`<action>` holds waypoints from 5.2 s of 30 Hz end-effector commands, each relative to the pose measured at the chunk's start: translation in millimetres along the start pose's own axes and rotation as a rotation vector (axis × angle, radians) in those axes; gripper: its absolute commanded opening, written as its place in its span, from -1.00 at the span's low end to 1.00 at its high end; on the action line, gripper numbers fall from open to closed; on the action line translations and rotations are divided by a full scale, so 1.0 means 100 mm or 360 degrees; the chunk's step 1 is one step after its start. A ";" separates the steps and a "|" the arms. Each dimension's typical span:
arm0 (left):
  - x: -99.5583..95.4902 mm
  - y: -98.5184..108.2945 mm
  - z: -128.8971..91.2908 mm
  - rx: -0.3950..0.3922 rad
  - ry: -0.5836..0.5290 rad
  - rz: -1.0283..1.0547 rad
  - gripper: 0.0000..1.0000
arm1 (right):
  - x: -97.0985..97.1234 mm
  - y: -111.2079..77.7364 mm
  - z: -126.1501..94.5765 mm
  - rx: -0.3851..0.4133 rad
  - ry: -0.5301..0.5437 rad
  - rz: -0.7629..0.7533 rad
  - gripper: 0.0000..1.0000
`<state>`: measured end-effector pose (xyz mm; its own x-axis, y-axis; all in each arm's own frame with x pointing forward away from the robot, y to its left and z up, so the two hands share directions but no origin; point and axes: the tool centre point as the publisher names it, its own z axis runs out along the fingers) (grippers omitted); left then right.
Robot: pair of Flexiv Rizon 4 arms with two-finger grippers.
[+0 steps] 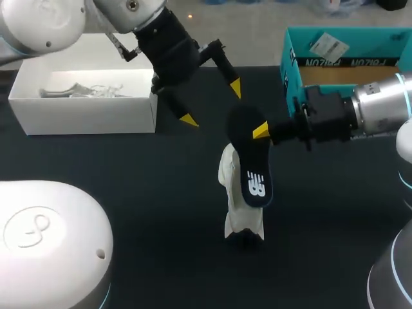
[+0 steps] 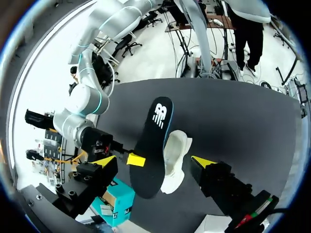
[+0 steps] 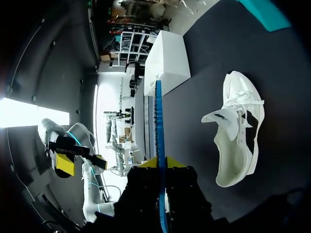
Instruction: Take the shoe out of the shoebox, open the shoe tongue, remove and reinsert the insole, then place the shoe into the shoebox
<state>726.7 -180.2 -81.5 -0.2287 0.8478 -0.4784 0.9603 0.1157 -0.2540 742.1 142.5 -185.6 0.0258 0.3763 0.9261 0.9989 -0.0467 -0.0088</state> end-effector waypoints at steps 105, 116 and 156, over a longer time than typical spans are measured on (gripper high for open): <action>-0.10 0.37 0.01 -0.0245 -0.1378 0.0684 1.00 | 0.40 0.01 -0.44 -0.0207 0.0560 0.0128 -1.00; -0.25 0.43 0.29 -0.0155 -0.1656 0.0667 1.00 | 0.47 0.02 -0.44 -0.0215 0.0655 0.0188 -1.00; -0.57 0.36 0.82 -0.0004 -0.1688 0.0588 -1.00 | 0.43 0.00 -0.34 -0.0177 0.0643 0.0194 -1.00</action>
<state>763.1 -265.0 -131.5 0.0487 -0.0365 -0.9981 0.9973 -0.0531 0.0506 742.7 126.4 -130.6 0.1042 -0.0249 0.9942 0.9791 -0.1732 -0.1070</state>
